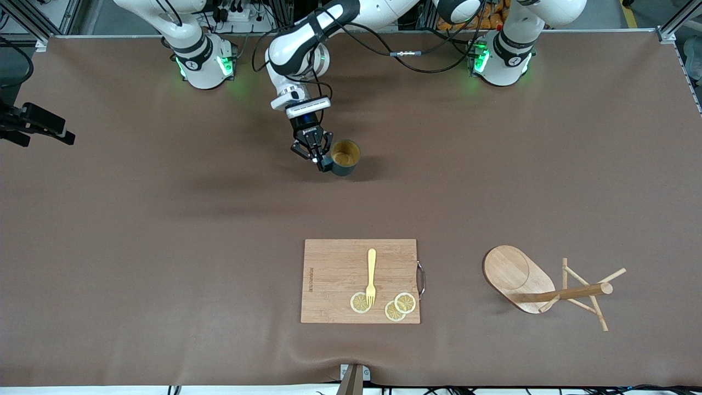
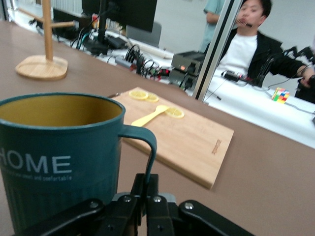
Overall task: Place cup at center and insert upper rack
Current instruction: 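Lift the mug with the left gripper and carry it toward the mug tree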
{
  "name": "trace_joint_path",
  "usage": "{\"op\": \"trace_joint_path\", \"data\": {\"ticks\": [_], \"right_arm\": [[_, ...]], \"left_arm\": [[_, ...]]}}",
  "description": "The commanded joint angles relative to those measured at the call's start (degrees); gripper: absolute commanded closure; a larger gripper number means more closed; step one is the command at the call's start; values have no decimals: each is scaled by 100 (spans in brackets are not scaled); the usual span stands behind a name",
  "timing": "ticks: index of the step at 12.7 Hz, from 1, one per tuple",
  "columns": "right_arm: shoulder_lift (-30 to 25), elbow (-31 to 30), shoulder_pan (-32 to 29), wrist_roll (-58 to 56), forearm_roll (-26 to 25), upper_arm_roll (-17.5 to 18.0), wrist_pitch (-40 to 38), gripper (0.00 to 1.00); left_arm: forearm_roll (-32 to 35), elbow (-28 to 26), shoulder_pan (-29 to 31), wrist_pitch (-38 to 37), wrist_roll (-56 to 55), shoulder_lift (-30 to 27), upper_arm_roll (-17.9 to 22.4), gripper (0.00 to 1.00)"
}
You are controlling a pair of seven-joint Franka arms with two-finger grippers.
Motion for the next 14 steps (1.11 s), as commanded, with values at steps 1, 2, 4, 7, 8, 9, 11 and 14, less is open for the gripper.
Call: {"op": "trace_joint_path", "data": {"ticks": [1,2,4,7,8,9,11,14], "right_arm": [[57,103,44,84,-7,-15,-70,0],[66,103,44,75,-7,-15,-70,0],[75,103,44,75,-7,-15,-70,0],[75,103,44,75,2,-15,-62,0],[75,103,44,84,-6,-15,-62,0],[75,112,44,75,2,-15,-62,0],[75,103,53,84,2,-15,-62,0],[101,103,105,75,-24,-15,-62,0]], "left_arm": [[-322,-224,130,53,0,-462,-239,100],[-383,-233,261,71,0,-507,-327,100],[-419,-303,576,97,0,-612,-678,100],[-419,-793,1288,115,-9,-1006,-1415,100],[-419,-1048,1656,219,-9,-1217,-1749,100],[-410,-1294,2086,281,0,-1376,-2152,100],[-410,-1682,2894,352,17,-1570,-2882,100],[-410,-2586,4580,738,122,-2017,-4208,100]]}}
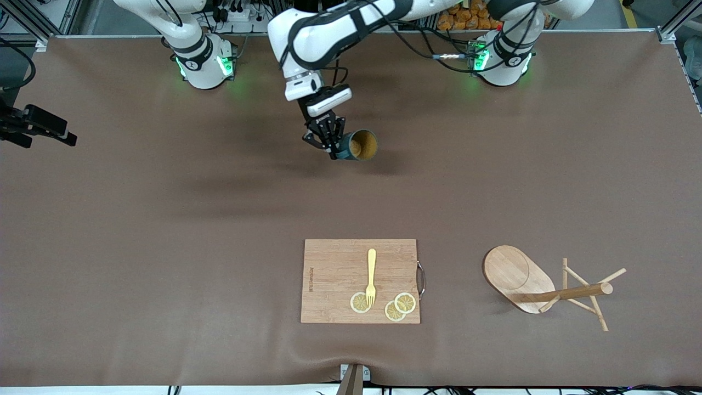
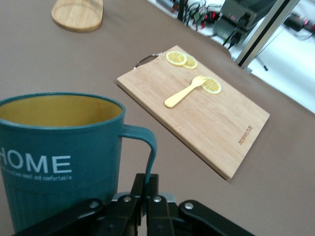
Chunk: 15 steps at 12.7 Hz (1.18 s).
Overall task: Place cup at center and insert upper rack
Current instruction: 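Lift the mug with the left gripper and carry it toward the mug tree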
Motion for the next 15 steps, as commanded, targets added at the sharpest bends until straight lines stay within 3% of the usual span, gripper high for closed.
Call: {"op": "trace_joint_path", "data": {"ticks": [1,4,7,15], "right_arm": [[68,103,80,75,-24,-20,-61,0],[68,103,80,75,-24,-20,-61,0],[68,112,79,67,-24,-20,-70,0],[77,95,115,67,-33,-20,-70,0]], "left_arm": [[-94,-959,1693,387,324,-525,-1325,100],[-103,-1268,3558,387,957,-403,-2971,100],[-452,-1172,3826,387,1422,-367,-3116,100],[-1606,-250,4494,378,3278,-359,-3107,100]]}}
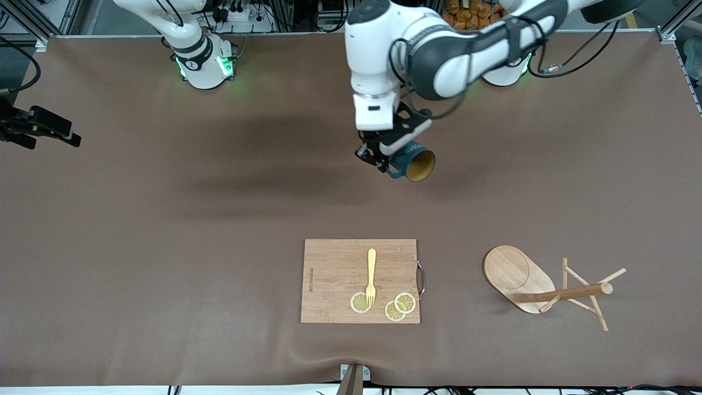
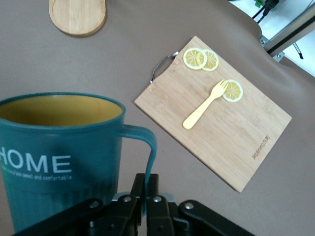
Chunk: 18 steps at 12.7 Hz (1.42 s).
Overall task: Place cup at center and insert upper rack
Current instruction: 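Lift the mug with the left gripper and carry it toward the mug tree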
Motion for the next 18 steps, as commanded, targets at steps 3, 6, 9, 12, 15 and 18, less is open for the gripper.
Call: {"op": "trace_joint_path", "data": {"ticks": [3,6,9,12,15,18], "right_arm": [[60,97,73,67,-31,-30,-59,0],[60,97,73,67,-31,-30,-59,0],[104,97,73,67,-40,-30,-51,0],[113,106,82,67,-40,-30,-59,0],[113,106,73,67,-49,-30,-59,0],[113,106,82,67,-49,-30,-59,0]], "left_arm": [[-581,374,398,47,946,-101,-26,100],[-1135,604,986,47,1938,-127,-44,100],[-1750,841,1523,47,2863,-127,-62,100],[-2294,999,1910,56,3619,-74,-53,100],[-2699,1008,2297,319,4050,4,-26,100],[-3427,1087,2684,565,4394,93,87,100]]}}
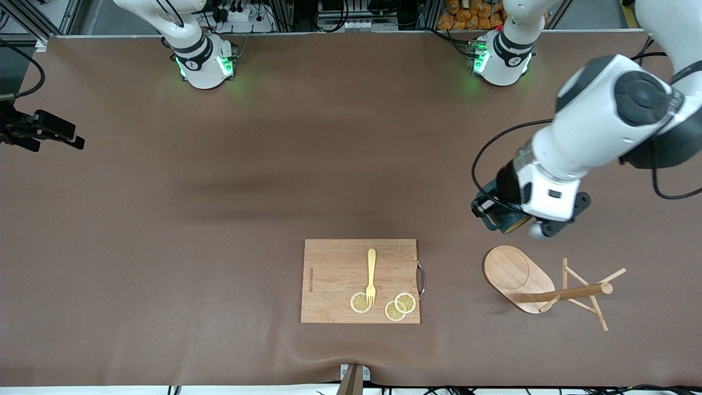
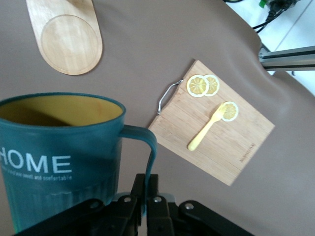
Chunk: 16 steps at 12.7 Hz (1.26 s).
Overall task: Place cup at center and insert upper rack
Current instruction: 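Lower the mug beside the wooden mug tree with the left gripper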
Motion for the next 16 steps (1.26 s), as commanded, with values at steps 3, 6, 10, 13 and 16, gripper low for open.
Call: {"op": "trace_joint_path", "data": {"ticks": [3,6,10,13,16], "right_arm": [[39,106,72,67,-81,-35,-59,0],[39,106,72,67,-81,-35,-68,0],[39,106,72,67,-81,-35,-68,0],[39,106,72,67,-81,-35,-68,0],[57,106,72,67,-81,-35,-59,0]], "left_arm": [[-1221,195,193,531,282,54,459,100],[-1916,222,263,761,335,54,715,100],[-2725,222,483,1016,378,71,1013,100],[-3330,222,553,1095,440,89,1251,100],[-3859,222,719,1131,510,89,1418,100]]}}
